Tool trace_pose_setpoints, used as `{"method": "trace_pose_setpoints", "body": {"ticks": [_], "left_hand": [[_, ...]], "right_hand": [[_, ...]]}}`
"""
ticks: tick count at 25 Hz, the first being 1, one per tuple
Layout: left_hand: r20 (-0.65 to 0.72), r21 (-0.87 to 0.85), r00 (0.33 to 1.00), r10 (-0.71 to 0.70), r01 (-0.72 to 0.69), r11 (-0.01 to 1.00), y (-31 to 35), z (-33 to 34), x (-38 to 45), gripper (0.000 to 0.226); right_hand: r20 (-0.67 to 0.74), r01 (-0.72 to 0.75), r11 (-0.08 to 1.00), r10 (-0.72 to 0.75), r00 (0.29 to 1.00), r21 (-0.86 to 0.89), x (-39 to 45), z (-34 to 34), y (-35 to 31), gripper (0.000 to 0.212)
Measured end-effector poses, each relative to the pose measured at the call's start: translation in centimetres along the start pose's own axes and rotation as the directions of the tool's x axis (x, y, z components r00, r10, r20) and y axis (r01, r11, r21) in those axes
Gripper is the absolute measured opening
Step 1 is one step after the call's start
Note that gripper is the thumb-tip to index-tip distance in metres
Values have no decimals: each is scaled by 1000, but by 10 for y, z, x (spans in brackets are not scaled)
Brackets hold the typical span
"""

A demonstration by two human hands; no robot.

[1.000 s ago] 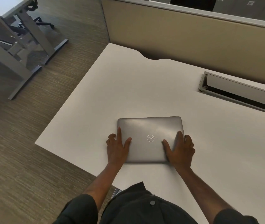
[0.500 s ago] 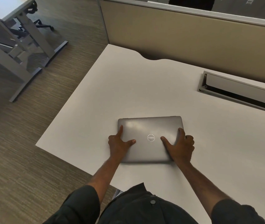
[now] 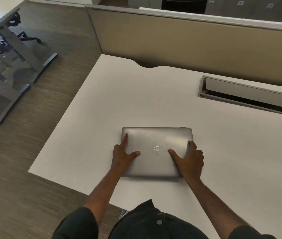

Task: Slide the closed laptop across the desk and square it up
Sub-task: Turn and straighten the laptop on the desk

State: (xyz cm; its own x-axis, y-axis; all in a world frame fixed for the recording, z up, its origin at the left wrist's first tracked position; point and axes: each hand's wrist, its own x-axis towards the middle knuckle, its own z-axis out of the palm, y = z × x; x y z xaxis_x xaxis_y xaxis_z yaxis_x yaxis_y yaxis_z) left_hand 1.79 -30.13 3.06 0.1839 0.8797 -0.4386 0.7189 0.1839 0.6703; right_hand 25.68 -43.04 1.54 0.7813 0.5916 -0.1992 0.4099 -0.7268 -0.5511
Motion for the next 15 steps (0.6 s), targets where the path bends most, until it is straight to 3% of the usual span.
{"method": "trace_pose_setpoints", "body": {"ticks": [15], "left_hand": [[212,244,952,219,-269,932,30,17,23,98]], "right_hand": [[-135,-242,963,257,957,120,-26,-11,18,96]]}}
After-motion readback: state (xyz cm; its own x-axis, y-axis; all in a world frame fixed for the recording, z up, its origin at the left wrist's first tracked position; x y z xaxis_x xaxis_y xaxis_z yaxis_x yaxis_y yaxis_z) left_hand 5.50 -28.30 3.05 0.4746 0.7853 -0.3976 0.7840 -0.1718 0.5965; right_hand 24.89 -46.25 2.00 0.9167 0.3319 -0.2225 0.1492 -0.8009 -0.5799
